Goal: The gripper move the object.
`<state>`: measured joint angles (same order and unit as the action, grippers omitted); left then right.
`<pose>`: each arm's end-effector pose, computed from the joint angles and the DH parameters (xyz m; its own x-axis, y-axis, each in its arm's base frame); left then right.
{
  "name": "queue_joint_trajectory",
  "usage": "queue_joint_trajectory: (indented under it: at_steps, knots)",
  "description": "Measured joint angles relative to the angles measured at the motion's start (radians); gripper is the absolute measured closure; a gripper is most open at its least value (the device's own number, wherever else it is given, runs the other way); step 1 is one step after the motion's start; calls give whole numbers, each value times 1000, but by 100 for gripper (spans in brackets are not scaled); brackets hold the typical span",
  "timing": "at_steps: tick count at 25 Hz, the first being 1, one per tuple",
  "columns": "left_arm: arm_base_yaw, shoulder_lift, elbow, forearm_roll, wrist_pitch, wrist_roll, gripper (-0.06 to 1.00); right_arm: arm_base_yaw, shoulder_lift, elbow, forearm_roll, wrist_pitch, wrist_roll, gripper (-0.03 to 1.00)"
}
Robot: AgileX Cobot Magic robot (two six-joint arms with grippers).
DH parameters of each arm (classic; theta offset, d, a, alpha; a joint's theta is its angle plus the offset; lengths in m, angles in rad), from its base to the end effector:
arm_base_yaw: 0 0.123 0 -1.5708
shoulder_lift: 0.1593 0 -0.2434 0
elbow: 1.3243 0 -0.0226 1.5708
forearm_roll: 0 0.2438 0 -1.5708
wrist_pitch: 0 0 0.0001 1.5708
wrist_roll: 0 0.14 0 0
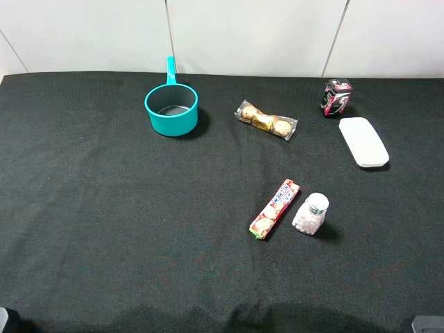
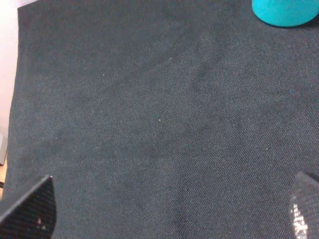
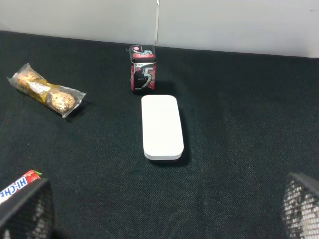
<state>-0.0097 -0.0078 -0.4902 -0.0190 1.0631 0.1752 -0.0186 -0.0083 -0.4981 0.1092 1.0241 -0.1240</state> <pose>0.0744 -0.0030 0.2488 -0.4495 0.1695 -0.8771 0.1001 0.9852 0.1392 0.0758 0.0116 0.2568 -0.4095 -0.0591 -0.9104 -0.0938 0.9953 -0.0224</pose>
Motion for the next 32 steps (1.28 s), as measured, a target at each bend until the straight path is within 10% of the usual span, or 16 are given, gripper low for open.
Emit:
queue_joint_trajectory:
  at_steps: [32]
  knots:
    - [0,0,0,-49,0,78,-5,0,0,0,0,0,0,27]
